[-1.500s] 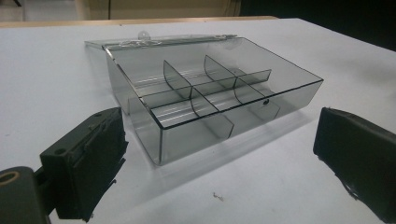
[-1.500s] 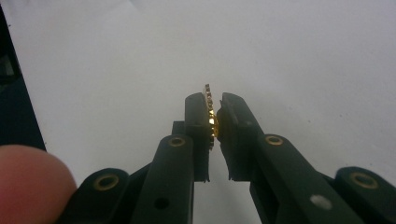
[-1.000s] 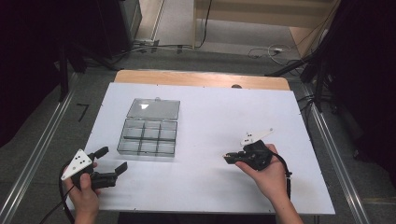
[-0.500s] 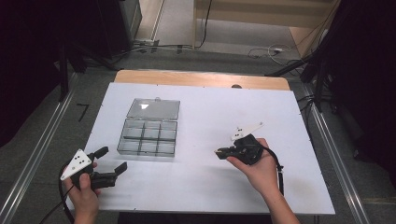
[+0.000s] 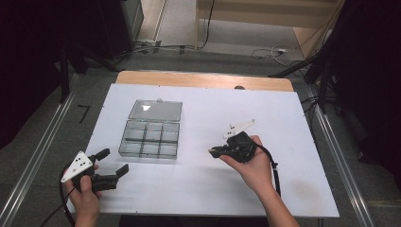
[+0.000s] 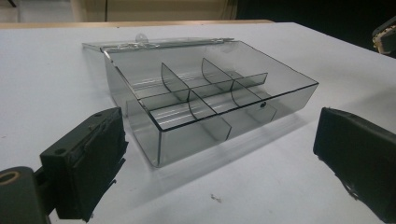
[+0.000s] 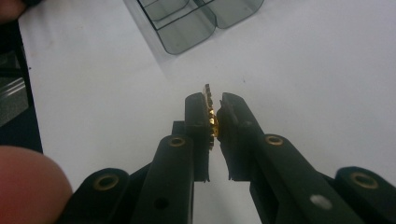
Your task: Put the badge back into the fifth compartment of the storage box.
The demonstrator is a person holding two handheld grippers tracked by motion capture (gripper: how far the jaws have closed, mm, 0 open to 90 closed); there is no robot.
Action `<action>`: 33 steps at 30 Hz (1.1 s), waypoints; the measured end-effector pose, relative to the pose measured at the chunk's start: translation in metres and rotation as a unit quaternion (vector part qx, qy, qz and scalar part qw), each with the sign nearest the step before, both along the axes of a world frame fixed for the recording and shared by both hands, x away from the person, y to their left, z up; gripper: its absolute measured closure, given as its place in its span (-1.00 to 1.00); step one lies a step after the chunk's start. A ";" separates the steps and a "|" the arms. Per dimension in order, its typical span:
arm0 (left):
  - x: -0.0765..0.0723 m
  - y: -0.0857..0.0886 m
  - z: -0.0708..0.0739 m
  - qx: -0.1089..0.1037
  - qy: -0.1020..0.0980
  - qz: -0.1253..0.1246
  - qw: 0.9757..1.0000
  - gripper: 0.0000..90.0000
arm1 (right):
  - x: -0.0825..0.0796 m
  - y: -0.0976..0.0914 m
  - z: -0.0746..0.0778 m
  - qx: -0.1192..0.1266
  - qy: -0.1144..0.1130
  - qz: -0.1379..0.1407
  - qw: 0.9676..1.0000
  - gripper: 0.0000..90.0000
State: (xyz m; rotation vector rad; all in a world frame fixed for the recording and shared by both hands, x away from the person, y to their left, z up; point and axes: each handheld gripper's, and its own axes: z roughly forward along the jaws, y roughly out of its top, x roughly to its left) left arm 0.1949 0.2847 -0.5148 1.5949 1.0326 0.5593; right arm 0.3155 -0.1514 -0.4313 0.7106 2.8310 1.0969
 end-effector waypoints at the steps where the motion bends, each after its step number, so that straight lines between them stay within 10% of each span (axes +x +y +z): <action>1: 0.000 0.000 0.000 0.000 0.000 0.000 1.000 -0.93 | 0.001 0.003 0.001 0.001 -0.001 0.002 1.000 0.77; 33: 0.000 0.000 0.000 -0.001 0.001 -0.004 1.000 -0.93 | 0.009 0.072 0.006 0.000 -0.006 0.046 0.999 0.77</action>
